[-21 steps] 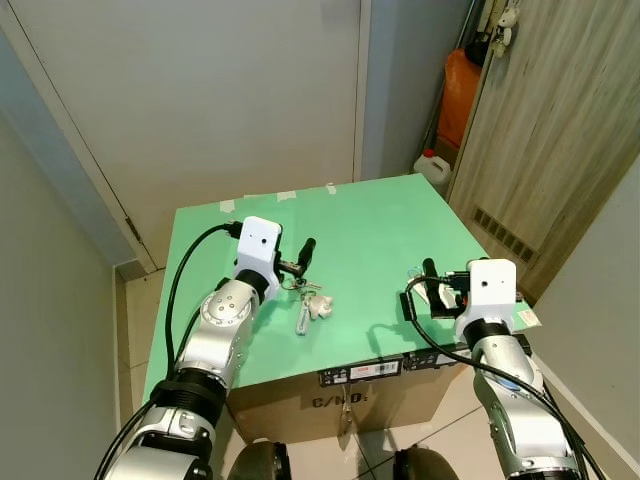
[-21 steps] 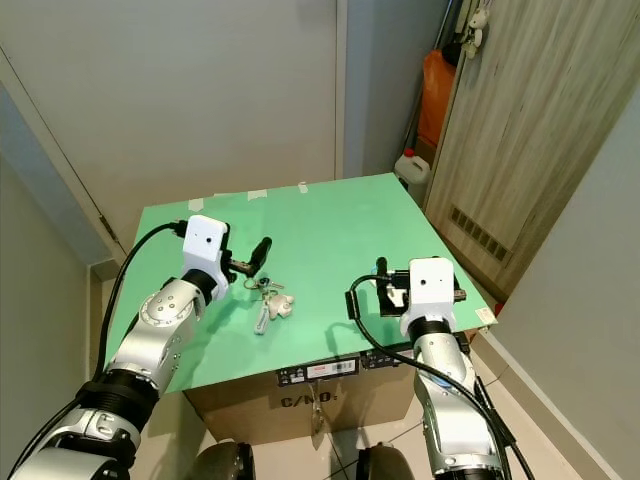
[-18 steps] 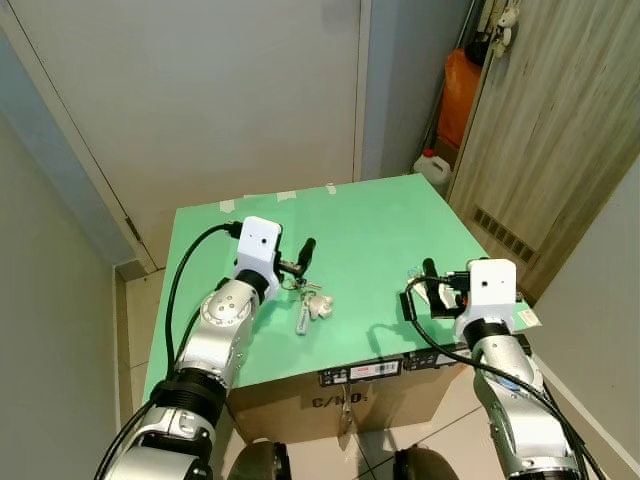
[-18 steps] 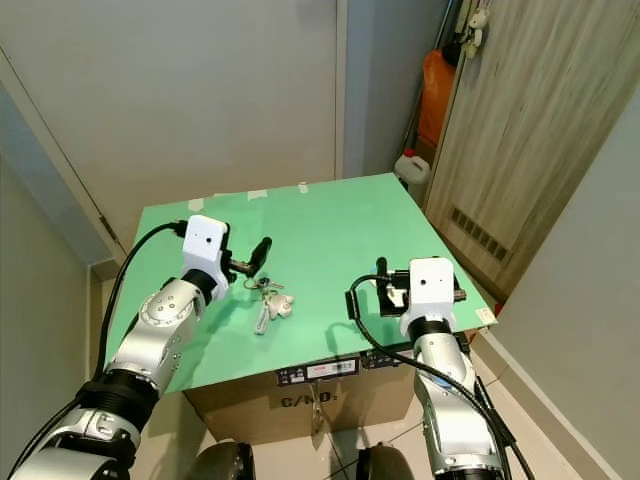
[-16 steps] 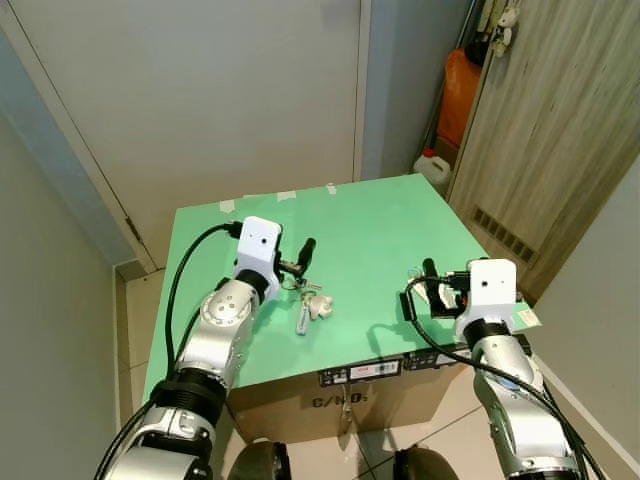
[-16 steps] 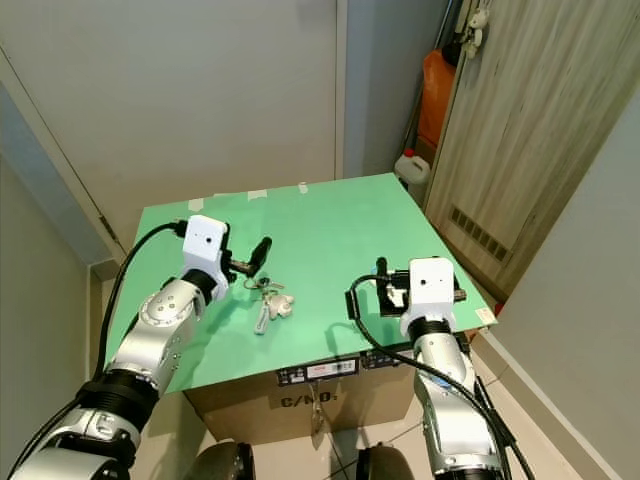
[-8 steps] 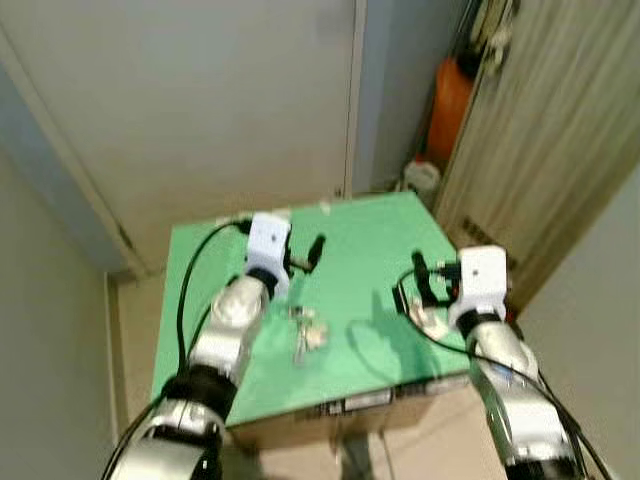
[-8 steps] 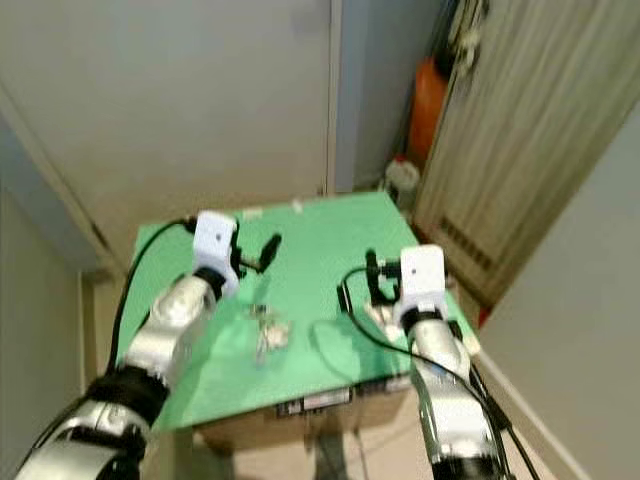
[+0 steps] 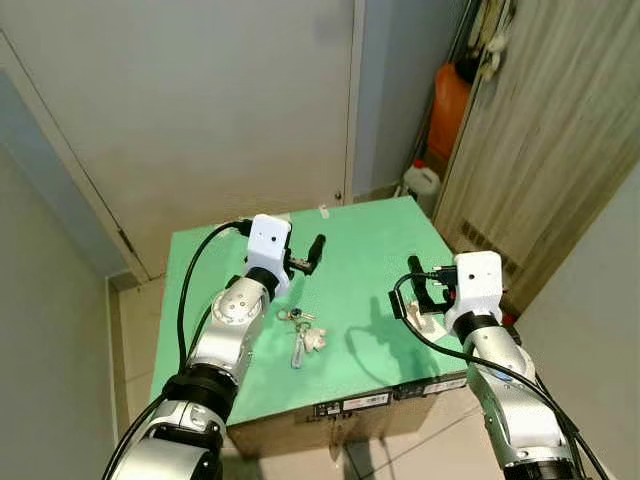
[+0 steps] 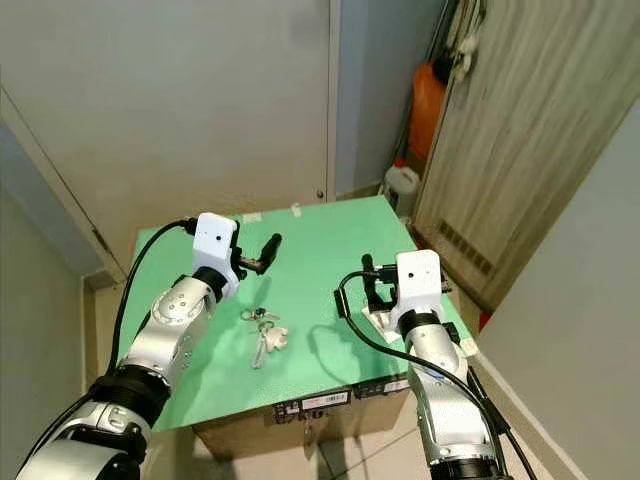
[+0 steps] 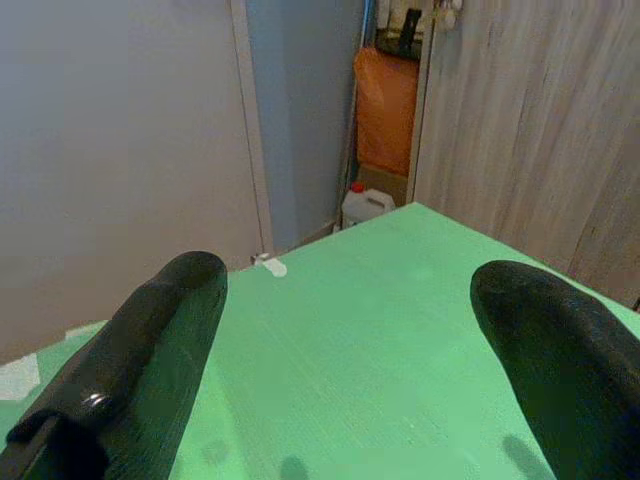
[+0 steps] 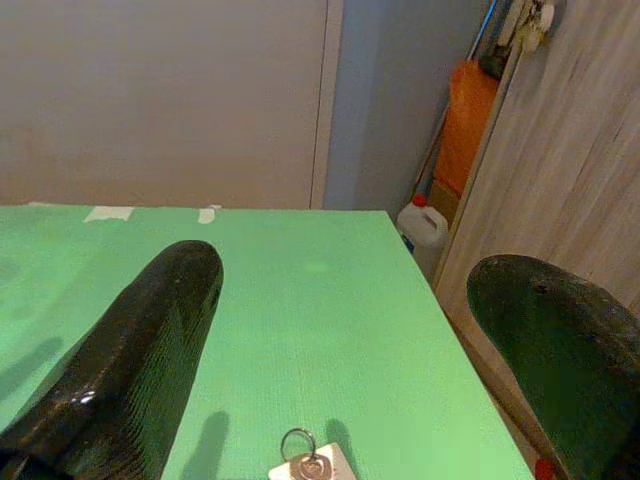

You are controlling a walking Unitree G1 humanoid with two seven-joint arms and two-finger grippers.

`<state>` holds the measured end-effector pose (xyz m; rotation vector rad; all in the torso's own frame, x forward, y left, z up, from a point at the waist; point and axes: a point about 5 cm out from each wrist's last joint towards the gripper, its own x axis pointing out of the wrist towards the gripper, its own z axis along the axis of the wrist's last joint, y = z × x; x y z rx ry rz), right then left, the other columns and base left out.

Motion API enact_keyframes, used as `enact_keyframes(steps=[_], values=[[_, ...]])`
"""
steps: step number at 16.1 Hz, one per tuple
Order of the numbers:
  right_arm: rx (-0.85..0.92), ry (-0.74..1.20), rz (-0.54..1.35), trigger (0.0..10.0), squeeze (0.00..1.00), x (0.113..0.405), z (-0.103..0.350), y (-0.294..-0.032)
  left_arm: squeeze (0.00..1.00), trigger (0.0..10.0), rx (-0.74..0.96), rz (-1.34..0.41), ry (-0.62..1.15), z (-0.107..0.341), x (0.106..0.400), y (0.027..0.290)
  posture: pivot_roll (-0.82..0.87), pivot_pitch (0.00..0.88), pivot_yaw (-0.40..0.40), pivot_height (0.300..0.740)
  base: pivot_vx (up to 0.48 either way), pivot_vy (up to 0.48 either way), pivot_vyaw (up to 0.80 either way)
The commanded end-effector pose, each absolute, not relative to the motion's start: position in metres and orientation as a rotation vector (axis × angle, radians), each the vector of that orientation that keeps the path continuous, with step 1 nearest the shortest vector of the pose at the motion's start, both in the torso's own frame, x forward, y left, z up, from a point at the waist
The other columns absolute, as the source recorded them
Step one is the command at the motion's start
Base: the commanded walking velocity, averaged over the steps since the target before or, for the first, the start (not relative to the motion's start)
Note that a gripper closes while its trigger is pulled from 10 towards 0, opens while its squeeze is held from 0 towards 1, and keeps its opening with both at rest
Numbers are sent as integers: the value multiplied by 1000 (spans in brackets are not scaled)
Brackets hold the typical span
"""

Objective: Hang keys on a hook

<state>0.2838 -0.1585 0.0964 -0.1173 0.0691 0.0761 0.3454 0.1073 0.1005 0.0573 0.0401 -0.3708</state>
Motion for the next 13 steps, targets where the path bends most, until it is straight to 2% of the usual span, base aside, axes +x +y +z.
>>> enact_keyframes(steps=[1, 13], values=[[-108, 76, 80, 10000, 0, 283, 96, -156, 0, 10000, 70, -371, 44, 100, 346, 107, -161, 0, 46, 740, 0, 0, 0], [-109, 80, 86, 10000, 0, 282, 96, -155, 0, 10000, 74, -372, 44, 99, 347, 107, -162, 0, 47, 740, 0, 0, 0]])
